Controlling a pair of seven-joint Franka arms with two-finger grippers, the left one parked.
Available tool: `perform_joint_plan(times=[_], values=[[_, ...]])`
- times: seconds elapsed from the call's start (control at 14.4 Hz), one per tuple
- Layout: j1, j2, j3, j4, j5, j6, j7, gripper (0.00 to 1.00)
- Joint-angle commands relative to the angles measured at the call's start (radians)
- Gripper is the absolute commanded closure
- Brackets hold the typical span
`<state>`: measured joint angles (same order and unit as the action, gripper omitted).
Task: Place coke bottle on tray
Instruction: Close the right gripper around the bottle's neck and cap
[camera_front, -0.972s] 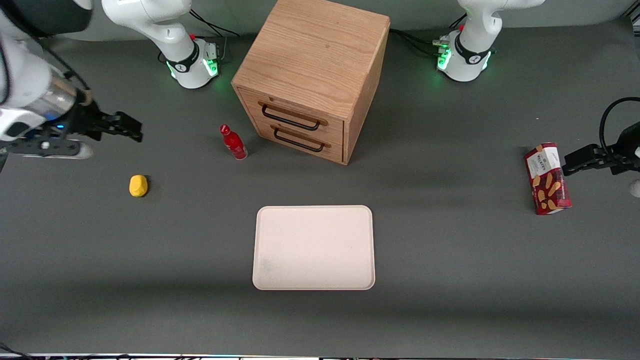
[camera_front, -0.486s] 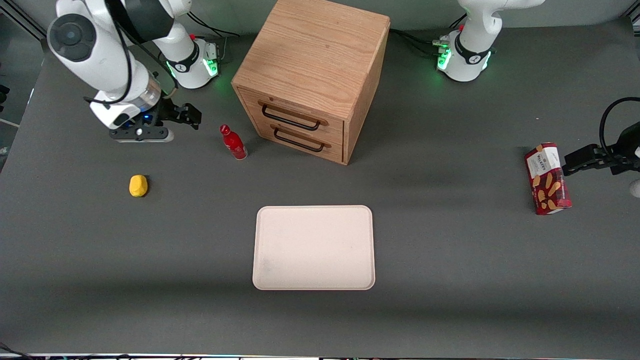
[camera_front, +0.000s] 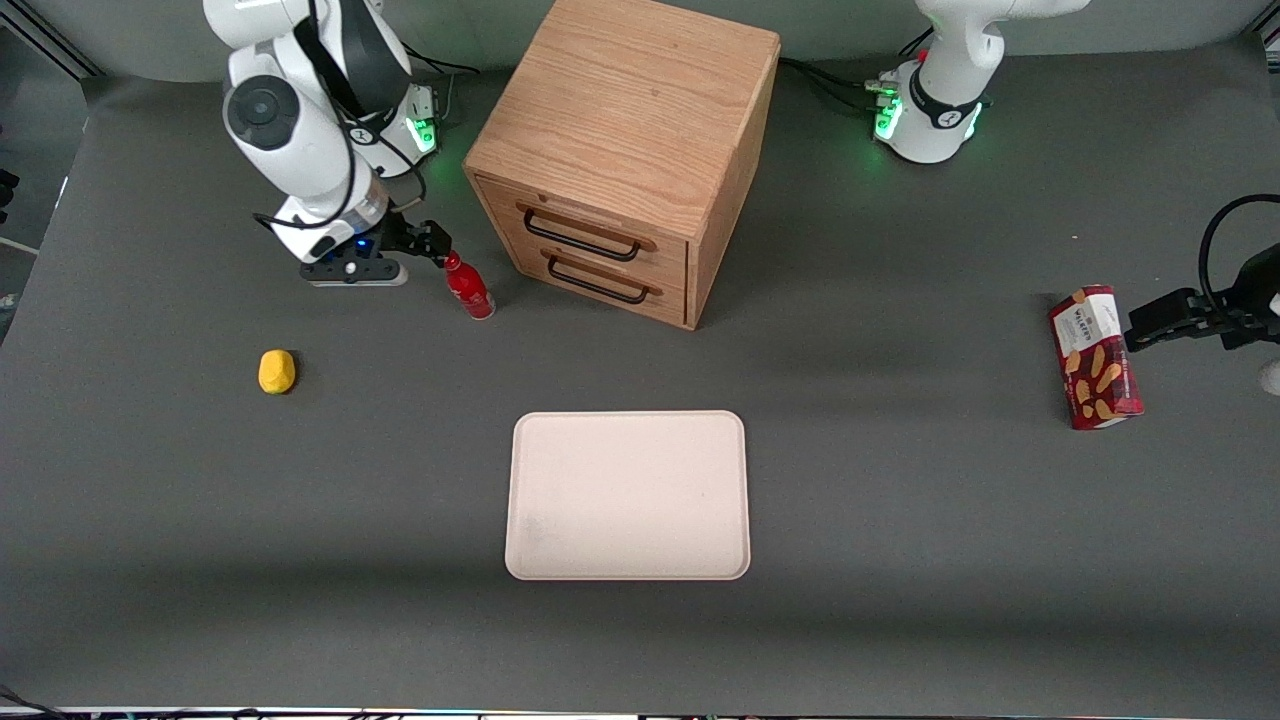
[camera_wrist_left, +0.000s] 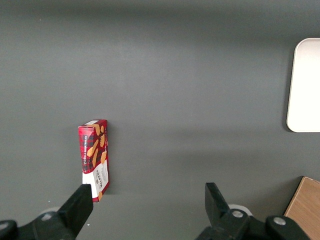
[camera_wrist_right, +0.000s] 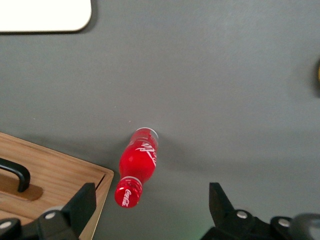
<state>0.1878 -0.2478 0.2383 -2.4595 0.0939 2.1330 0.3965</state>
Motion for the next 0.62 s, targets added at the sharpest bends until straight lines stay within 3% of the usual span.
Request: perform_joint_plan(times=[0.0,0.56], values=[[-0.001,-0.012,0.039,-0.052,0.026,0.062,0.035,0.00],[0.002,0.061,0.065,-0.125,0.026,0.191,0.051,0.00]])
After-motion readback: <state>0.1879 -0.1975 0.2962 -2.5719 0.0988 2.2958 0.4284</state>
